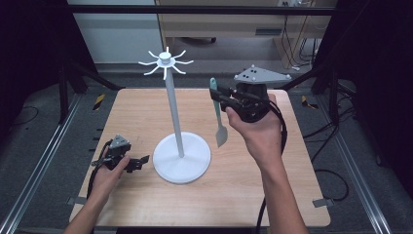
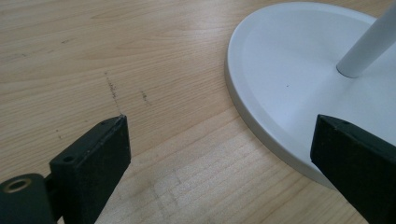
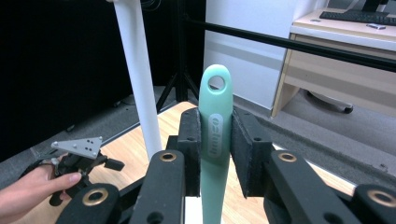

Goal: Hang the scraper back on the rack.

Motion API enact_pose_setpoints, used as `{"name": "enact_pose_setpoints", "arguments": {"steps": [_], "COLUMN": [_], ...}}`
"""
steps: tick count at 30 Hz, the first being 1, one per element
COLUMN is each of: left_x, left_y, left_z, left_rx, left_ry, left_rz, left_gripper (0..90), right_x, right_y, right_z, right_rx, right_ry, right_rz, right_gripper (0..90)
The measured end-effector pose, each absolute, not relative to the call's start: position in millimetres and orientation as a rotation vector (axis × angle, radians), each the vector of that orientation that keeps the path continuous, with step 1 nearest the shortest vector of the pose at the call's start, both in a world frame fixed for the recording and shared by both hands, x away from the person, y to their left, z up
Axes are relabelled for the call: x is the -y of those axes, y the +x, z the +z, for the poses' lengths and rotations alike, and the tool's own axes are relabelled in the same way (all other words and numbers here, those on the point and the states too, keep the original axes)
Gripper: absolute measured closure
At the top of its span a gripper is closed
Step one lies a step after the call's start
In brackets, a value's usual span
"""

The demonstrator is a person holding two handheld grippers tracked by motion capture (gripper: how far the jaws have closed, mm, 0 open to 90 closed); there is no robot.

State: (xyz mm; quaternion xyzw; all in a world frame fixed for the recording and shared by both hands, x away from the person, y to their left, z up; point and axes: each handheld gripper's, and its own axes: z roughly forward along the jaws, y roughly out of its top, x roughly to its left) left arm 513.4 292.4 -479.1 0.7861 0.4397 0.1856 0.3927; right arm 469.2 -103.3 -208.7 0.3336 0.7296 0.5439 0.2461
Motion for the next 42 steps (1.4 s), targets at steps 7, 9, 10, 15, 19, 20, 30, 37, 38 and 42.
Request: {"name": "enact_pose_setpoints", "arguments": {"steps": [7,9,10,15,19,20,30,37,38,42], "left_x": [-292,-292,-292,-292,-292,-292,-292,-292,-292,-291], "left_y": [513,513,513,514,513,513,513,513,513,514], "left_z": [-479,-479,-479,-479,-479,-479,-479,-479,-479,-479], "left_rx": [-1.115,-1.116,-1.115,-1.114,-1.114,-1.113,-1.119,-1.115,-1.115,-1.116], "left_ry": [1.996,1.995,1.997,1.998,1.998,1.997,1.994,1.996,1.996,1.996], "left_rz": [0.469,0.469,0.471,0.47,0.468,0.468,0.466,0.465,0.465,0.464], "left_gripper": [4.7,4.7,4.7,4.7,4.7,4.7,4.7,4.7,4.7,4.7], "right_x": [96,93,92,86,83,82,74,67,67,69], "right_y": [470,470,470,469,468,468,469,466,466,462], "right_z": [-202,-200,-198,-190,-186,-185,-179,-175,-175,-177], "right_rx": [-1.984,-1.983,-1.983,-1.98,-1.981,-1.98,-1.99,-1.996,-1.996,-2.001], "right_ry": [0.886,0.88,0.879,0.853,0.839,0.833,0.81,0.786,0.786,0.785], "right_rz": [1.51,1.513,1.515,1.524,1.526,1.527,1.533,1.541,1.541,1.536], "right_gripper": [74.4,74.4,74.5,74.4,74.4,74.4,74.4,74.4,74.4,74.4]}}
